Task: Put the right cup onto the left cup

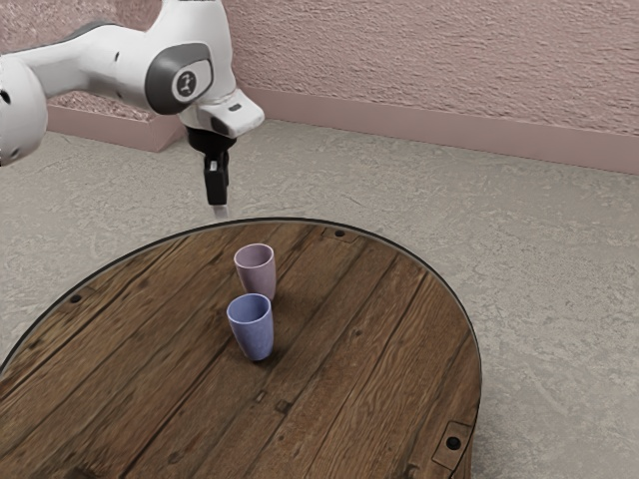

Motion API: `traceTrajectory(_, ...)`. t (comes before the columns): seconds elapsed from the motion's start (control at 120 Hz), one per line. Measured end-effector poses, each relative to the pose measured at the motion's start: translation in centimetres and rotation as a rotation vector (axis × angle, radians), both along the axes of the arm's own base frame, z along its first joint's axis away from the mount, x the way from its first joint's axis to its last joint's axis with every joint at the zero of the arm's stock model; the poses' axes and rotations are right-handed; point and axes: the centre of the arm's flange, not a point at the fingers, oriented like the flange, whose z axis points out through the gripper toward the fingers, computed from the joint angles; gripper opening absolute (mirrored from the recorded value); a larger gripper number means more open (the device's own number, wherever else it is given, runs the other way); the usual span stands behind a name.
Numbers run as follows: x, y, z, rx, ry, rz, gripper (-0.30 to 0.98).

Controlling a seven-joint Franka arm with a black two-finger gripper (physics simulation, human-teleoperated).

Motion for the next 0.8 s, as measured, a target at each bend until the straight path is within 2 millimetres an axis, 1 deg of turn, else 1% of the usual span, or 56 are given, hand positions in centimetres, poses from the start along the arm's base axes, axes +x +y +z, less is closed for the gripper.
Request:
traceTrajectory(0.067,-0.2,-1.3,-1.5,-0.004,0.004,-0.017,0.69)
traceTrajectory(0.142,-1.1,-3.3,-4.2,-0.008,0.020,-0.043,0.69)
traceTrajectory(0.175,-1.7,-3.9,-5.8,-0.008,0.035,-0.049,0.69)
traceTrajectory(0.275,-3.3,-5.2,-10.2,-0.003,0.067,-0.055,0.69)
traceTrajectory(0.325,-3.7,-5.5,-11.8,0.002,0.073,-0.052,0.69)
traceTrajectory(0.425,-4.5,-5.5,-14.1,0.015,0.076,-0.041,0.69)
traceTrajectory(0.592,-5.0,-5.6,-17.0,0.031,0.077,-0.015,0.69)
traceTrajectory(0.758,-6.2,-7.3,-18.7,0.051,0.079,-0.021,0.69)
traceTrajectory(0.8,-6.4,-7.4,-19.1,0.055,0.080,-0.016,0.65)
